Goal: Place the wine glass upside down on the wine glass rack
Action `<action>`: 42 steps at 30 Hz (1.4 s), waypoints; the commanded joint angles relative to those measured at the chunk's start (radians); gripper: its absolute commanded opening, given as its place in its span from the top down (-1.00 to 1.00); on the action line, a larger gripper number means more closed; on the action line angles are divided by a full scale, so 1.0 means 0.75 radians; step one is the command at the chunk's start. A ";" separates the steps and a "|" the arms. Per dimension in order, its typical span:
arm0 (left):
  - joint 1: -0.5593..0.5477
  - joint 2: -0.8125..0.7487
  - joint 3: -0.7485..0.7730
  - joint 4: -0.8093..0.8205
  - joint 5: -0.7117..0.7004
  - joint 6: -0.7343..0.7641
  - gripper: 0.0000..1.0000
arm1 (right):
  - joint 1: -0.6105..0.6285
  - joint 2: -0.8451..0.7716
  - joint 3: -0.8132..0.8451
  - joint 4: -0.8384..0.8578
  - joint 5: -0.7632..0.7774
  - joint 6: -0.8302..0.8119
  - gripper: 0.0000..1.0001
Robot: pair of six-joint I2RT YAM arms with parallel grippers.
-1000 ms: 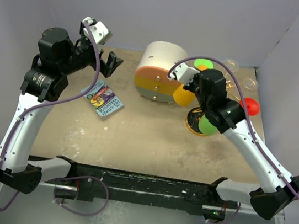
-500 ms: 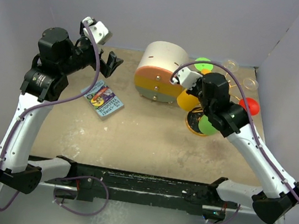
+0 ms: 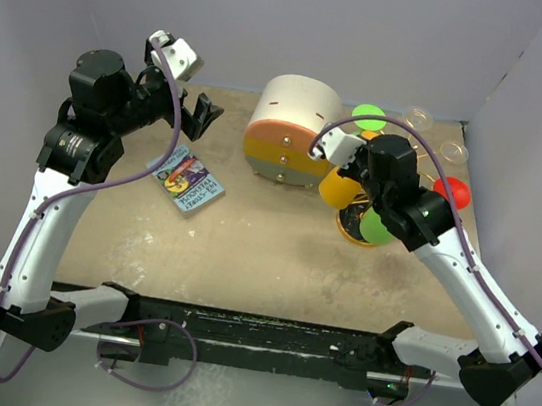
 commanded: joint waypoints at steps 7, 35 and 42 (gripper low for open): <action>0.010 0.001 0.010 0.040 0.023 0.013 -0.98 | -0.002 -0.054 0.027 -0.024 -0.071 0.010 1.00; 0.010 0.016 0.012 0.035 0.041 0.010 -0.98 | -0.001 -0.087 0.068 -0.084 -0.179 -0.010 1.00; 0.010 0.014 0.012 0.033 0.041 0.015 -0.98 | 0.000 -0.099 0.071 -0.105 -0.223 -0.028 1.00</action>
